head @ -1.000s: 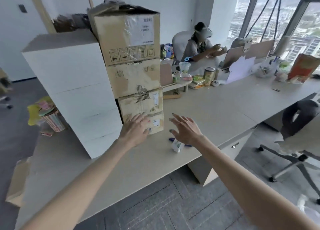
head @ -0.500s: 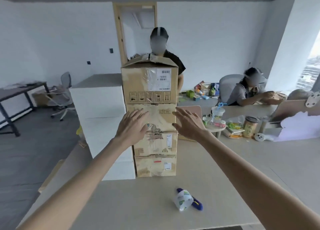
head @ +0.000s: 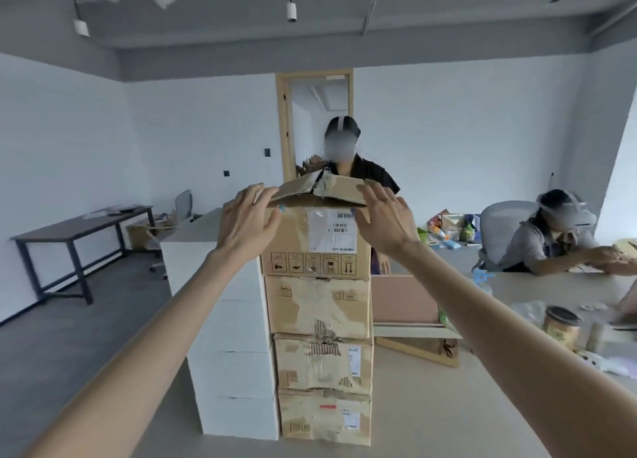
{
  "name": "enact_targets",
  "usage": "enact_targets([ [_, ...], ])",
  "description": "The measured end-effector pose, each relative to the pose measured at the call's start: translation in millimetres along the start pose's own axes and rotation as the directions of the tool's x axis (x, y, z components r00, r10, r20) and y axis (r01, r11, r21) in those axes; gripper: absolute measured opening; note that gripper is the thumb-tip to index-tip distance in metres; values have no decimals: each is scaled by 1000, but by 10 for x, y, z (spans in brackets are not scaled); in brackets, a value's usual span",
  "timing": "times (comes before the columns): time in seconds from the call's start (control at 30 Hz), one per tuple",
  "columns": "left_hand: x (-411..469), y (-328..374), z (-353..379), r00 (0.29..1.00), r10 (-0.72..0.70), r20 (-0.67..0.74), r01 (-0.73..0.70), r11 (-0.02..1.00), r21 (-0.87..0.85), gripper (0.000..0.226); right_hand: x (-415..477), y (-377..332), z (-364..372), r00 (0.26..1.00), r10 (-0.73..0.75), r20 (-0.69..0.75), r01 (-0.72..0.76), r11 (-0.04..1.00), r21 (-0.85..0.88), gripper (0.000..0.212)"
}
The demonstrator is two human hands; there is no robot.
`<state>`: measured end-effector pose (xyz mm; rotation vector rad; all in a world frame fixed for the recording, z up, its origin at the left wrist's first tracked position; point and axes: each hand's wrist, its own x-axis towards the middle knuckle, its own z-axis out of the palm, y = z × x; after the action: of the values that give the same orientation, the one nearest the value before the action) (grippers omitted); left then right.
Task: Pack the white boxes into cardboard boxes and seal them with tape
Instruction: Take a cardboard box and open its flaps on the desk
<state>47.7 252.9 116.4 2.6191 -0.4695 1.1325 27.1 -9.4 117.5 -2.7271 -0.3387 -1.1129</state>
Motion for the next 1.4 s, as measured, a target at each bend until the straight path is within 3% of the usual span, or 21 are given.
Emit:
enact_targets([
  [0.1,332,-106,20,984,-148,98,154,987,-50,45,340,11,45,995,98,32,-100,993,64,49],
  [0.23,648,-229,133,870,-356,342,422,895,-144,65,649,23,198,916,346,205,-388,894,224,55],
  [0.33,739,-343,250,789,-415,452,561,788,-255,72,771,27,353,793,482,373,-607,678,415,62],
  [0.47,750,-361,359,696,-441,567,708,557,-434,70,798,103,523,677,546,493,-725,383,572,74],
  [0.5,743,-349,380,685,-424,592,725,471,-502,60,792,122,552,666,546,509,-725,314,612,72],
  [0.57,728,-349,426,687,-399,607,726,368,-580,39,757,130,573,663,540,519,-701,205,683,43],
  [0.63,711,-355,480,705,-400,585,708,362,-606,30,734,162,608,652,548,524,-685,130,717,34],
  [0.73,665,-395,556,715,-426,554,697,369,-615,41,685,141,650,636,555,536,-675,62,736,58],
  [0.83,597,-409,583,732,-441,520,678,395,-619,53,651,216,720,636,568,523,-636,1,772,67],
  [1.07,675,0,489,843,-375,386,529,439,-727,45,378,353,261,728,538,425,-494,-17,869,53],
  [1.4,536,1489,602,901,-286,326,428,466,-775,42,-415,1373,-554,747,576,332,-398,-12,917,63],
])
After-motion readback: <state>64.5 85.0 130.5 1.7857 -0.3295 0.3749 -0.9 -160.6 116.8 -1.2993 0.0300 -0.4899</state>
